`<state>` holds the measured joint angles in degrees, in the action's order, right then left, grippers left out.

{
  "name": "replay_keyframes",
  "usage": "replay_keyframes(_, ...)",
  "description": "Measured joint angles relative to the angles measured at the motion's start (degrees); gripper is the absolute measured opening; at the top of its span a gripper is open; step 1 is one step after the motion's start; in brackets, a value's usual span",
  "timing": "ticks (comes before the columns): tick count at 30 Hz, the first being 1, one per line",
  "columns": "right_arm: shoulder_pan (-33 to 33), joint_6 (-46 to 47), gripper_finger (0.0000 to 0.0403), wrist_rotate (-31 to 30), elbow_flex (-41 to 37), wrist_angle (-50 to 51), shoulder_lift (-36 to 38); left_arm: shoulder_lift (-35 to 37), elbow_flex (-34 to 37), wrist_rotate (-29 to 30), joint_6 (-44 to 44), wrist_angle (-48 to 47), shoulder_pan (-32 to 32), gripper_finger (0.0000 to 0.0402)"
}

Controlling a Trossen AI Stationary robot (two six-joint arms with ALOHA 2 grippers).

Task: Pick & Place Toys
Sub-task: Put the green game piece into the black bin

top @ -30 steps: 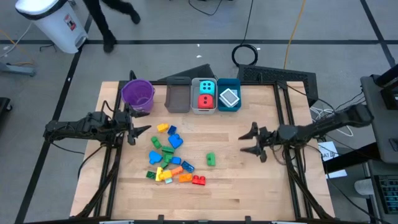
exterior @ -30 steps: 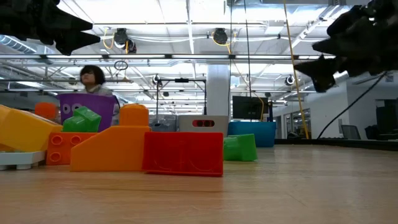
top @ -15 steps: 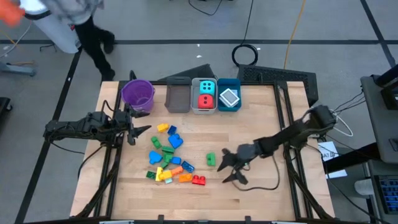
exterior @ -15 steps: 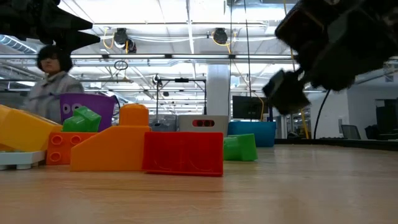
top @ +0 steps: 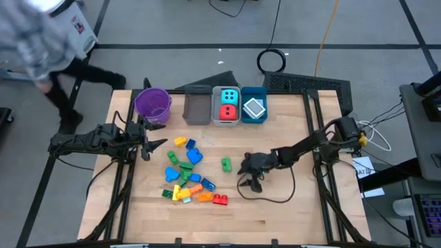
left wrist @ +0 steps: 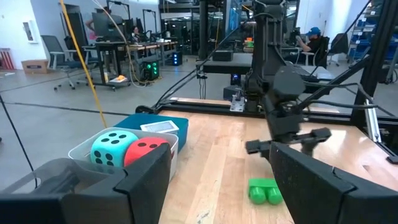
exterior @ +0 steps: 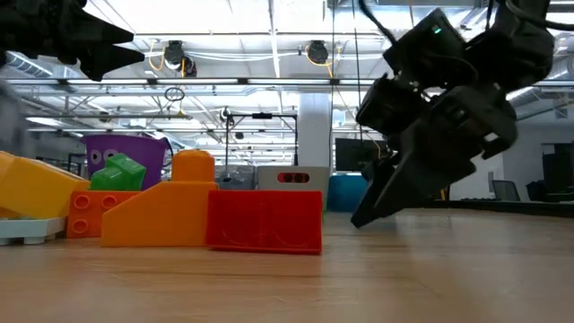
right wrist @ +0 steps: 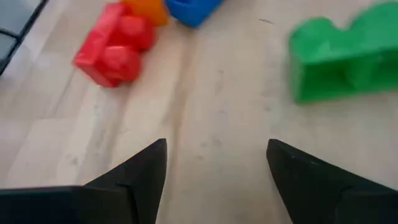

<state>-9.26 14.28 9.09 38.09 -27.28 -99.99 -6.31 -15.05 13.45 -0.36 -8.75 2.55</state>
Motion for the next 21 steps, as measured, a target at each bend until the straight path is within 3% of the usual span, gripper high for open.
replay_keyframes(3, 1.22, 0.02, 0.0253, -2.53, -0.02, 3.9, 2.34, 0.0, 0.0, -0.01, -0.04, 0.04, -0.01, 0.0274)
replay_keyframes(9, -0.6, -0.11, 0.0253, -22.04, -0.05, -3.61, 3.45, 0.0, -0.02, -0.11, -1.25, 0.0, 0.0, 0.0273)
replay_keyframes(15, -1.54, -0.22, 0.0253, -24.25, 1.88, -8.07, 1.66, 0.0, -0.02, -0.11, -2.37, 0.02, 0.0, 0.0274)
replay_keyframes(21, -2.64, -5.49, 0.0253, -24.36, 7.39, -8.96, -5.41, 0.0, -0.02, -0.09, -2.38, 0.07, 0.0, 0.0274)
